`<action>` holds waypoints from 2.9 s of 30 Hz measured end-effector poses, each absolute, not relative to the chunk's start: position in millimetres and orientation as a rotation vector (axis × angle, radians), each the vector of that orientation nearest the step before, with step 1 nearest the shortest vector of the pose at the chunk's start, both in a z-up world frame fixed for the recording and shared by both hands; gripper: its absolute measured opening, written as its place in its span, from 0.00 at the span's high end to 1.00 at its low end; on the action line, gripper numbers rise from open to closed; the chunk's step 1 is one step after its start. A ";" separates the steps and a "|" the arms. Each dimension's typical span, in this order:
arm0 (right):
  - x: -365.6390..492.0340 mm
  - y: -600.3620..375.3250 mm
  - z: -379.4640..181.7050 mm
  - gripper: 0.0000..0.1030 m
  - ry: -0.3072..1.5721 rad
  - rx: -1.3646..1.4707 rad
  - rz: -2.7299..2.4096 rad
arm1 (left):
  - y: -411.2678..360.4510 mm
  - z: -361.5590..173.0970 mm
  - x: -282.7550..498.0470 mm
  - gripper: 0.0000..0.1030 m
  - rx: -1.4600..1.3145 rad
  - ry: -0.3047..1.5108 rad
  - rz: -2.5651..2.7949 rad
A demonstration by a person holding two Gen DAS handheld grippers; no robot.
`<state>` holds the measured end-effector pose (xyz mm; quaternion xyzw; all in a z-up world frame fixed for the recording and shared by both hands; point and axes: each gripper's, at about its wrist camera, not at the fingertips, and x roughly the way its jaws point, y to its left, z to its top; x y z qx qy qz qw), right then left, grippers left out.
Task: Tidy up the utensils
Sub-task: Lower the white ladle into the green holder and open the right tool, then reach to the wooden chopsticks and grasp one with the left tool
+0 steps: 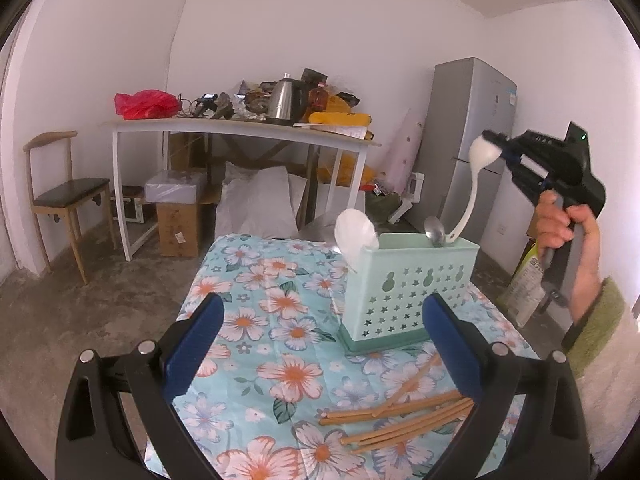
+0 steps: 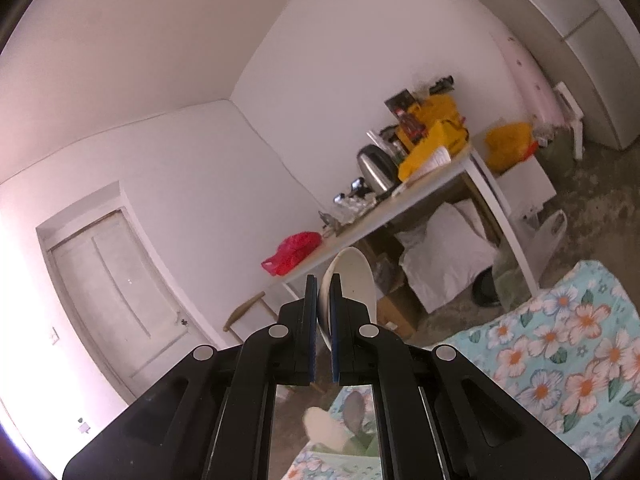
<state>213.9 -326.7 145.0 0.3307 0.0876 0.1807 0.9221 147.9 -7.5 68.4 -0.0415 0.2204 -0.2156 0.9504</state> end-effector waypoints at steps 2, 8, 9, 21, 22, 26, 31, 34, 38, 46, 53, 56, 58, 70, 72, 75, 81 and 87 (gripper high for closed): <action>216.9 -326.4 135.1 0.96 0.194 0.689 0.368 | -6.6 66.7 149.9 0.06 -0.088 0.453 -0.432; 214.1 -326.7 97.2 0.96 0.260 0.745 0.380 | -4.0 62.4 151.1 0.06 -0.092 0.461 -0.427; 210.9 -326.5 91.9 0.96 0.273 0.753 0.382 | -3.8 62.0 151.1 0.06 -0.092 0.461 -0.427; 173.5 -334.1 80.2 0.87 0.324 0.824 0.338 | -2.2 63.4 144.3 0.06 -0.106 0.454 -0.434; 170.3 -335.0 80.9 0.87 0.320 0.829 0.337 | -2.4 63.7 142.3 0.06 -0.108 0.456 -0.434; 147.3 -338.0 87.7 0.87 0.295 0.835 0.339 | -3.2 64.9 134.9 0.06 -0.115 0.461 -0.432; 113.5 -335.7 98.3 0.86 0.282 0.806 0.337 | -5.3 66.0 129.4 0.06 -0.112 0.458 -0.434; 95.7 -328.4 102.3 0.85 0.294 0.757 0.323 | -8.4 65.3 125.2 0.06 -0.109 0.459 -0.439; 85.2 -316.4 108.4 0.82 0.325 0.659 0.288 | -13.3 64.4 122.4 0.06 -0.101 0.466 -0.446; 60.0 -280.7 91.1 0.69 0.433 0.525 0.226 | -10.9 53.6 114.9 0.06 -0.123 0.487 -0.443; 30.5 -240.1 22.9 0.69 0.674 0.381 0.046 | -13.1 16.0 111.8 0.06 -0.106 0.584 -0.466; 21.2 -241.9 5.9 0.69 0.722 0.365 -0.009 | -26.8 5.7 110.1 0.06 -0.038 0.615 -0.521; 17.9 -250.7 -0.9 0.69 0.736 0.388 -0.035 | -35.8 4.8 108.9 0.06 -0.001 0.608 -0.545; 23.9 -289.5 -6.7 0.69 0.738 0.469 -0.077 | -163.4 15.0 146.6 0.46 0.321 0.586 -0.846; 25.5 -294.4 -11.5 0.69 0.742 0.491 -0.074 | -192.7 3.4 157.8 0.52 0.426 0.601 -0.879; 29.7 -299.1 -19.9 0.69 0.759 0.533 -0.058 | -222.8 -16.8 172.3 0.62 0.553 0.635 -0.897; 40.2 -299.0 -30.7 0.69 0.796 0.561 -0.029 | -255.9 -51.8 202.5 0.81 0.673 0.764 -0.909; 45.8 -303.7 -24.6 0.69 0.782 0.563 -0.032 | -254.3 -50.0 203.7 0.95 0.706 0.730 -0.886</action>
